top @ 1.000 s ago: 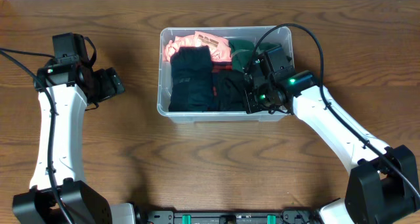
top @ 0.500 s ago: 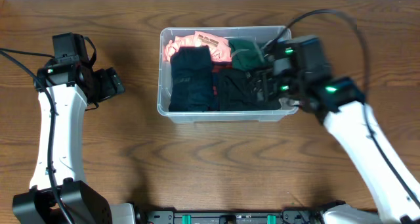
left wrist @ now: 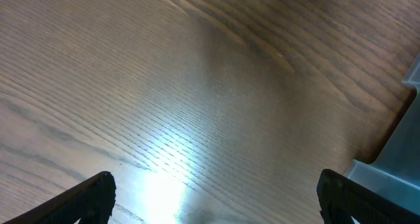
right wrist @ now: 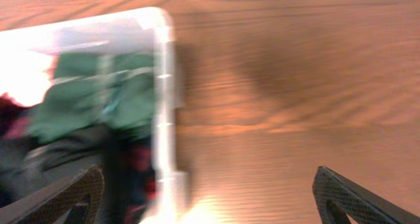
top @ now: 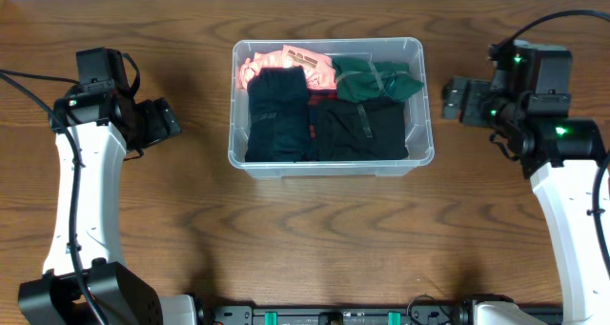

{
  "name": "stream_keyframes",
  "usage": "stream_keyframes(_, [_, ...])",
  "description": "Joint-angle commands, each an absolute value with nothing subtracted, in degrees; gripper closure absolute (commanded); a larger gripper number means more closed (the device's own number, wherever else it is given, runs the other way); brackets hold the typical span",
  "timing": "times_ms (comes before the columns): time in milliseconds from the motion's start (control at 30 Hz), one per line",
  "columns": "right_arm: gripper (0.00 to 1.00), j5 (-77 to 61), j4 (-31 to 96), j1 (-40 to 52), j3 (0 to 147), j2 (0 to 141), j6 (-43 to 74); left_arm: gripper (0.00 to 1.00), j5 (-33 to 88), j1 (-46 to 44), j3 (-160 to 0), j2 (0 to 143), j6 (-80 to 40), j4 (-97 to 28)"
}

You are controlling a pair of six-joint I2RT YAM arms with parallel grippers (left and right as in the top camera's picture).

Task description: Pack container

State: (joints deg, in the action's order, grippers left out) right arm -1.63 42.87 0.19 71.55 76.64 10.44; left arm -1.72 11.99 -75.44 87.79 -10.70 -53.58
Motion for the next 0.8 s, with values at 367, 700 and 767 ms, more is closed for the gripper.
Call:
stream_keyframes(367, [0.01, 7.4, 43.1, -0.8, 72.3, 76.8, 10.4, 0.02, -2.0, 12.2, -75.5, 88.1, -11.3, -53.7])
stream_keyframes(700, [0.01, 7.4, 43.1, -0.8, 72.3, 76.8, 10.4, 0.02, -2.0, 12.1, -75.5, 84.0, -11.3, -53.7])
stream_keyframes(767, [0.01, 7.4, 43.1, -0.8, 72.3, 76.8, 10.4, 0.02, -2.0, 11.7, -75.5, 81.0, -11.3, -54.2])
